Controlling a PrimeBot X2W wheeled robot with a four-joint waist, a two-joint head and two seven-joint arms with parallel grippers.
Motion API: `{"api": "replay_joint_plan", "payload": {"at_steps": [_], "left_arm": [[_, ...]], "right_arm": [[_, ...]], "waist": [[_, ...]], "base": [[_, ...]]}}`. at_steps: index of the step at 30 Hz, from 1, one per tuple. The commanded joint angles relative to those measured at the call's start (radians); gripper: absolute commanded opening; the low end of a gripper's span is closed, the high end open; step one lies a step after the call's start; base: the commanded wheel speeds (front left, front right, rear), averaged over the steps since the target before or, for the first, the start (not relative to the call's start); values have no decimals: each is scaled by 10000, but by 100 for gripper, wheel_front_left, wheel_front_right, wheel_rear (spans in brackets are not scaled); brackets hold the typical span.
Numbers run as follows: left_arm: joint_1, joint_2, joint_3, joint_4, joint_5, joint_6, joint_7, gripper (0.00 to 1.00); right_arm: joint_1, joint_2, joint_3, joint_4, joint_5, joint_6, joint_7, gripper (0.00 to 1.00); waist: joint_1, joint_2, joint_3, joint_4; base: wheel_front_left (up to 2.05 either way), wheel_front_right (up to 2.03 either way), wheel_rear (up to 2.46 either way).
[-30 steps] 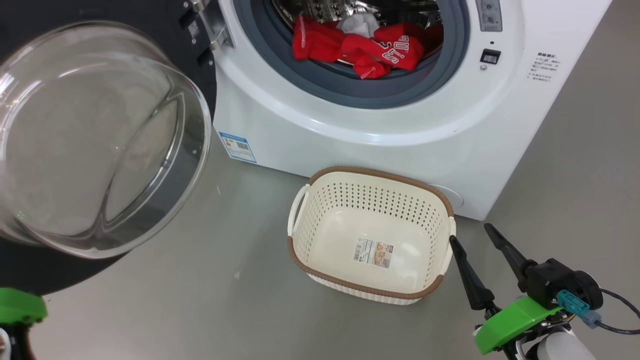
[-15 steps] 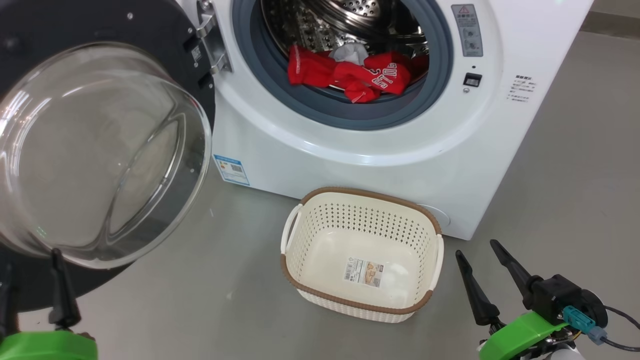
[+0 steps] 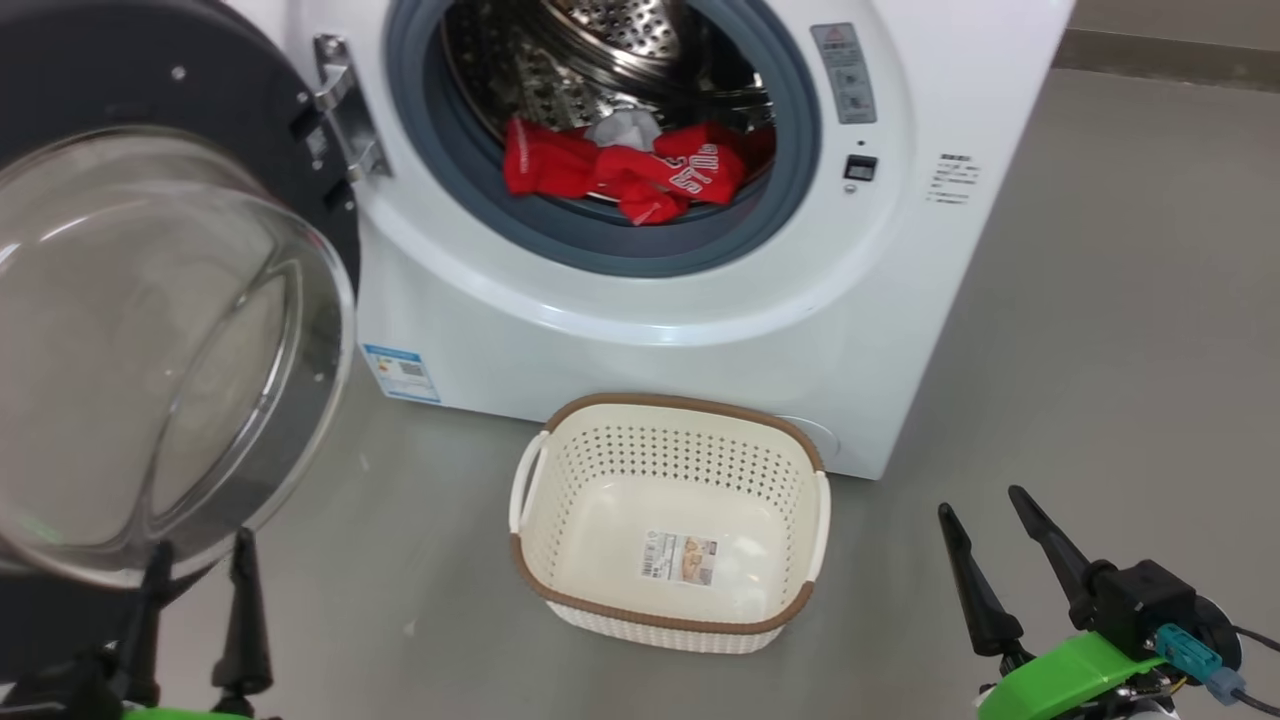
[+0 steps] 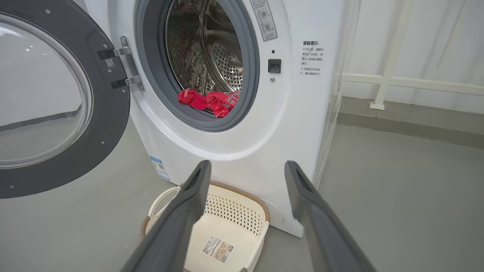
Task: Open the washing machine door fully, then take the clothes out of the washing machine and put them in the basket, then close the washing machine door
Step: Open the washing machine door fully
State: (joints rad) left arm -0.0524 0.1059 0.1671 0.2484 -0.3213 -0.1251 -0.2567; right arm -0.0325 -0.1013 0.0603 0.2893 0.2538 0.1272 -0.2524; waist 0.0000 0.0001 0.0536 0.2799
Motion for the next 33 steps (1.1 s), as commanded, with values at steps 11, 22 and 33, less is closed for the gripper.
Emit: {"api": "replay_joint_plan", "payload": {"at_steps": [11, 22, 33], "left_arm": [[153, 549, -744, -723, -379, -55, -51, 100], [420, 667, -1437, -1014, -571, -55, -51, 100], [456, 666, -1701, -985, -649, -55, -51, 100]], "right_arm": [[269, -14, -210, -453, 26, 35, -93, 100], [379, 58, -471, -699, -39, 35, -93, 100], [485, 62, -724, -814, -44, 35, -93, 100]], "waist": [[0, -1, 84, -1332], [0, -1, 213, -2504], [0, -1, 248, -2973]], "base": [[0, 0, 0], [0, 0, 0], [0, 0, 0]]}}
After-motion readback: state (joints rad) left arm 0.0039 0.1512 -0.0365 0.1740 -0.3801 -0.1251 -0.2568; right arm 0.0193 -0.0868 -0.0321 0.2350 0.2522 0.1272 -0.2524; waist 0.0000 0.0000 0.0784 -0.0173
